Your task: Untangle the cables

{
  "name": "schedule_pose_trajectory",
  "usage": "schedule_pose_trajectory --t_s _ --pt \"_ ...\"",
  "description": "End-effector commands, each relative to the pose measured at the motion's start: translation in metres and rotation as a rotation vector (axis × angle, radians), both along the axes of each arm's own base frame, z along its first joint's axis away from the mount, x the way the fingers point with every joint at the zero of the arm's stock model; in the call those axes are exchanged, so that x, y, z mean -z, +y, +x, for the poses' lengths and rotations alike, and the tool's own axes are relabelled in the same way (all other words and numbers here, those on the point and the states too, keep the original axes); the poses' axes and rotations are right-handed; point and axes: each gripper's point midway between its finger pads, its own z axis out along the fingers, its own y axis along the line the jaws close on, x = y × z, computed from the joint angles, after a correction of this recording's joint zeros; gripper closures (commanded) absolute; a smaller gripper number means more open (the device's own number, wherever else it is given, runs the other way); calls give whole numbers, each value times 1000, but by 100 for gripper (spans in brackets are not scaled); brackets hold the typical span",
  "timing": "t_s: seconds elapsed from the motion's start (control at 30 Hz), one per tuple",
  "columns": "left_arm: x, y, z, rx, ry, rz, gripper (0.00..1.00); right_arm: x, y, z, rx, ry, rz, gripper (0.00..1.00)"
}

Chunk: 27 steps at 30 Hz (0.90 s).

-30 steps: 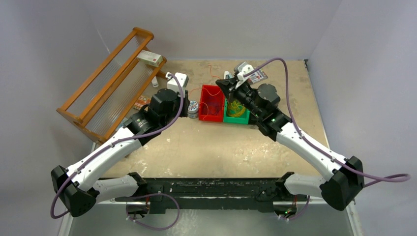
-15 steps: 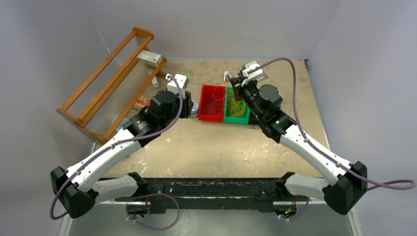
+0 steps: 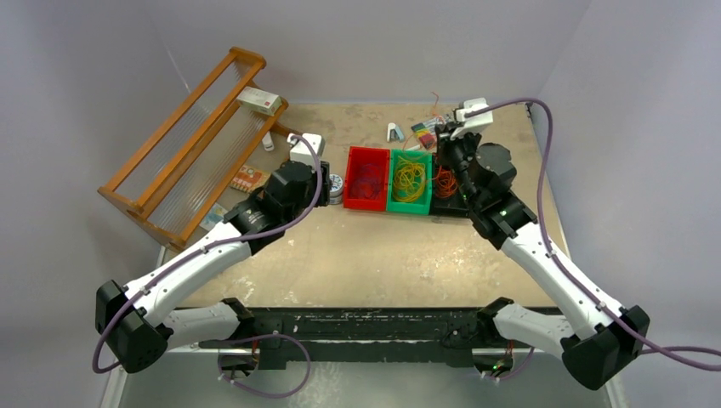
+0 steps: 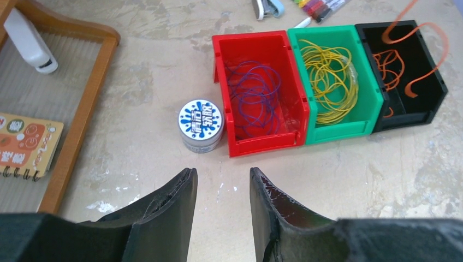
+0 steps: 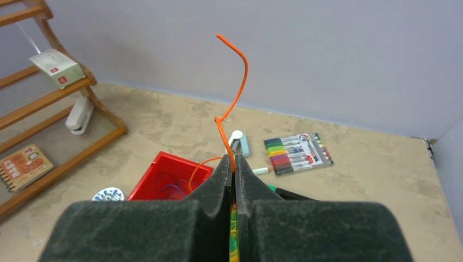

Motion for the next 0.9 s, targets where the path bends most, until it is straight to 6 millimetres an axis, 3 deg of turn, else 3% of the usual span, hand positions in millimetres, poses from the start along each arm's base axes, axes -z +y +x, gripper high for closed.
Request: schedule_pose_trajectory --t_s 0.0,0.2,0.47,0.6,0.87 --pt "-2 10 8 -111 -30 -78 60 -37 -20 -6 6 -61 78 100" --pt "17 30 16 -172 27 -144 59 -36 -42 -5 46 -46 85 100" --pt "20 89 31 -337 30 -178 59 -24 -87 5 135 7 139 100" --pt "21 100 34 -384 20 -135 59 -14 -111 10 182 44 174 100" --pt "12 114 33 -448 -21 -122 59 21 -133 26 253 138 210 100"
